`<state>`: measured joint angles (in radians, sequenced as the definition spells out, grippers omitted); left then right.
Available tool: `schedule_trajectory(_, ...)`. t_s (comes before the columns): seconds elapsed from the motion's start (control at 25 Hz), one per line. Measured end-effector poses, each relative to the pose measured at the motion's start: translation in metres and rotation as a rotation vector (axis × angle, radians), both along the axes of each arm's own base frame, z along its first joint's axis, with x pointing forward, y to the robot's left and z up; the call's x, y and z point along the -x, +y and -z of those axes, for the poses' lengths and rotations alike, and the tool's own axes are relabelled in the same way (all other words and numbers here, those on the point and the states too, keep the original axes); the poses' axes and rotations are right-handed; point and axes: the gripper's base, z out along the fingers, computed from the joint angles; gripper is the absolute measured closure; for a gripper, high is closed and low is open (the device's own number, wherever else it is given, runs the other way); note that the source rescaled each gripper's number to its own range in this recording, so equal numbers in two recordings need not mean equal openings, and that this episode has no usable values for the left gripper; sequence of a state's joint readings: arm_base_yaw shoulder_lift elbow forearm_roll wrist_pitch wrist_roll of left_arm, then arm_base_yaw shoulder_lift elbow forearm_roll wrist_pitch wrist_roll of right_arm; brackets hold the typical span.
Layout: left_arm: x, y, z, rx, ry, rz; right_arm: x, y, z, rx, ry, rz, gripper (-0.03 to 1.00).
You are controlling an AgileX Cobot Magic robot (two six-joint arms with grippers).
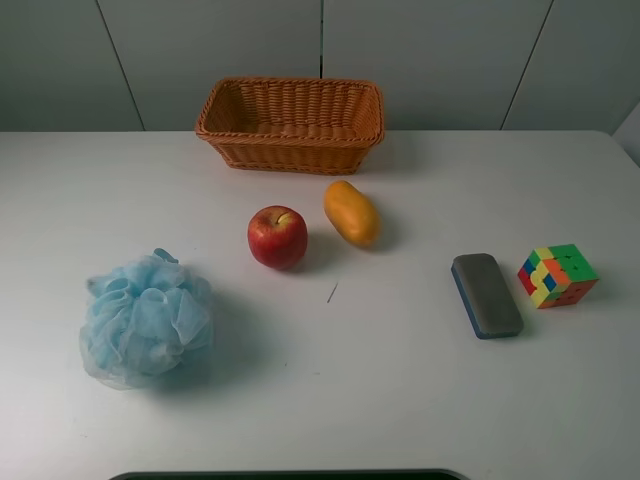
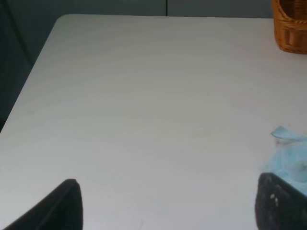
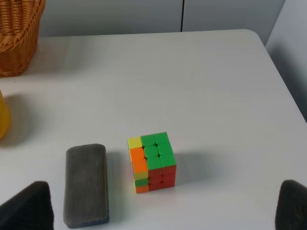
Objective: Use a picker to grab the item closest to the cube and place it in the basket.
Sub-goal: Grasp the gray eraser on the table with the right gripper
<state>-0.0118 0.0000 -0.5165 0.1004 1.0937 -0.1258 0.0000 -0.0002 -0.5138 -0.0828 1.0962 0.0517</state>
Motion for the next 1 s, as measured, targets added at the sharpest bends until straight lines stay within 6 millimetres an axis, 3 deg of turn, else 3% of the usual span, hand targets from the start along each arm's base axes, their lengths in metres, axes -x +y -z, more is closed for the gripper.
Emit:
schedule_trajectory(0.64, 0.0, 0.0, 0.0, 0.0, 0.0, 0.0, 0.0, 0.0, -0.002, 0.006, -0.019, -0.003, -0.03)
schedule_trajectory(0.84, 0.0, 0.0, 0.0, 0.0, 0.0, 0.0, -0.002, 0.0, -0.039, 0.061, -0.063, -0.031, -0.03)
schedule_trajectory(1.0, 0.0, 0.0, 0.0, 0.0, 0.0, 0.0, -0.037, 0.002, -0.083, 0.098, 0.013, -0.08, -0.03)
